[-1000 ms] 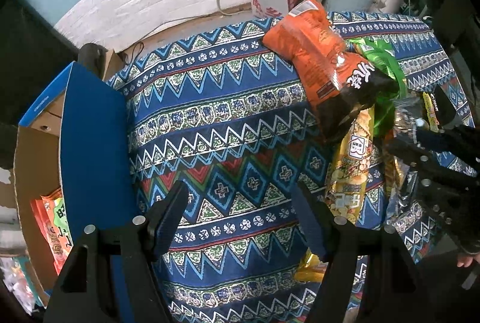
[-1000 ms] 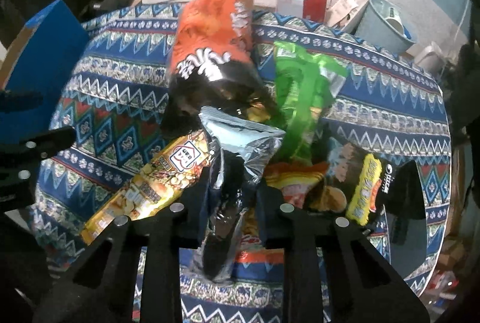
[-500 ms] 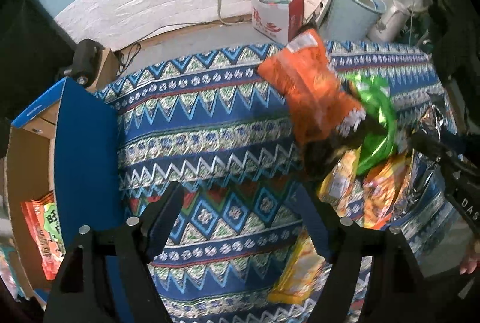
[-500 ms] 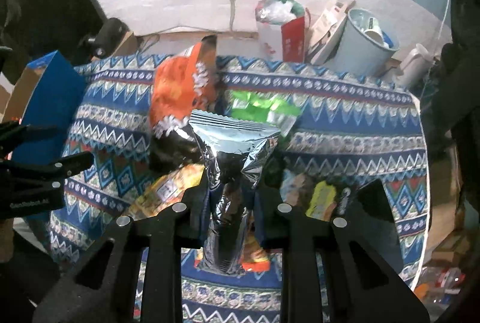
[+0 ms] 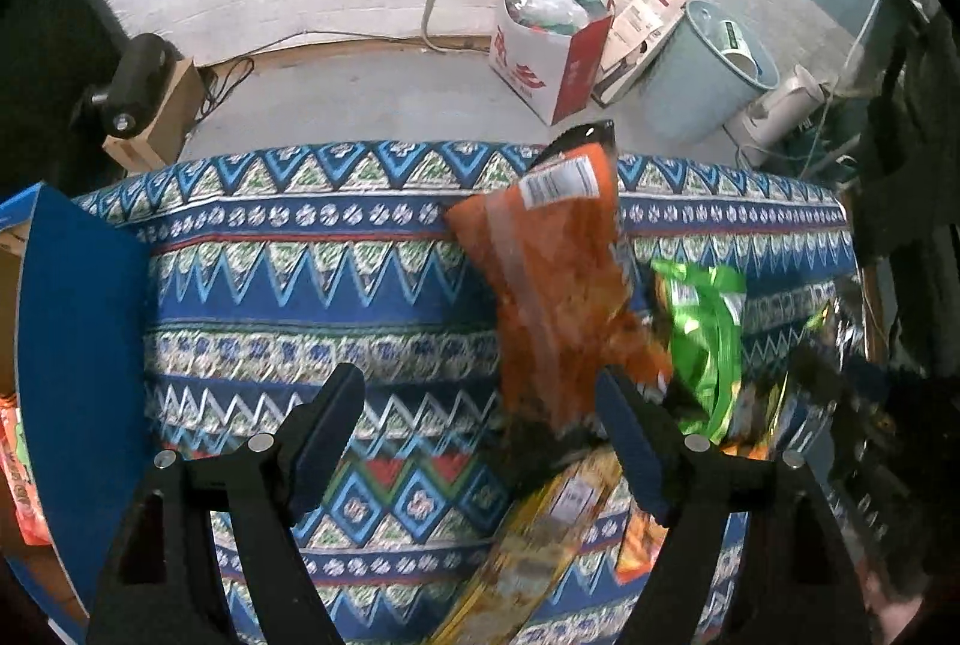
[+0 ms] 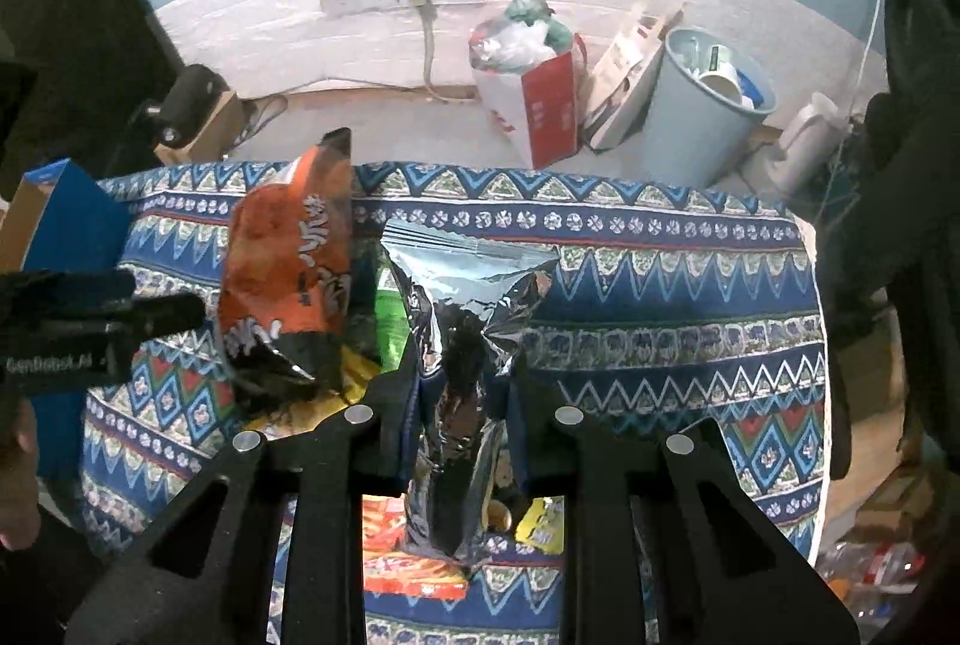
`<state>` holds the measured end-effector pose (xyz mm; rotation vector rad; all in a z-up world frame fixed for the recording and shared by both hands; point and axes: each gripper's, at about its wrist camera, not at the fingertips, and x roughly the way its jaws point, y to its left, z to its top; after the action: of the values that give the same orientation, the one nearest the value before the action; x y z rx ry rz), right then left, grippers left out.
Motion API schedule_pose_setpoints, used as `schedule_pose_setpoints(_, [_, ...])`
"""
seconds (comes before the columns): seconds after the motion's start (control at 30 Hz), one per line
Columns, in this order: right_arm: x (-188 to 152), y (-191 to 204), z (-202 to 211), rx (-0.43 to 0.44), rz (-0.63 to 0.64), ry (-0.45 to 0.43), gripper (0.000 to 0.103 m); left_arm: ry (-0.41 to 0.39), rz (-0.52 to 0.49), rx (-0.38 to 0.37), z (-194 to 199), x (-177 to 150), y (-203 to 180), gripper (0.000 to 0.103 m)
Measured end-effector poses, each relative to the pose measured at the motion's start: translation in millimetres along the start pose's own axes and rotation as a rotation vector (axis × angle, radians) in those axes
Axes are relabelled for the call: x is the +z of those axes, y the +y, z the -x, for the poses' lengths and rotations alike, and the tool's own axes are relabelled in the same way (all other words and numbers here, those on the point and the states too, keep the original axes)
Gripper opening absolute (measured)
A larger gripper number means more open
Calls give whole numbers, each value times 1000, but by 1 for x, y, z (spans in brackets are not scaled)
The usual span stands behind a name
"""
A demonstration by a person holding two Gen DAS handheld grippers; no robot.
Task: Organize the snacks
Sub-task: 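Grasp the orange chip bag with the left tool while the right tool grasps the silver foil packet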
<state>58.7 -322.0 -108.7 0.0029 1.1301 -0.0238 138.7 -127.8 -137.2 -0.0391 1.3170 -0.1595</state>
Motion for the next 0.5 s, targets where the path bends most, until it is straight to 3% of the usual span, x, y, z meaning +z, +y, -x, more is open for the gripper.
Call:
schedule_pose_setpoints(0.07, [-1,-2,-5,0,0,8,21,8,29,-27,-7,7,-3,86])
schedule_pose_setpoints(0.3, [-3,-12,-18,7,-17,30,21,52,121,-66,-32,19,-8,86])
schedule_pose_setpoints(0.5, [1,-13,-23,19,-17,37,21,80,111,-78,-52,21,-16,87])
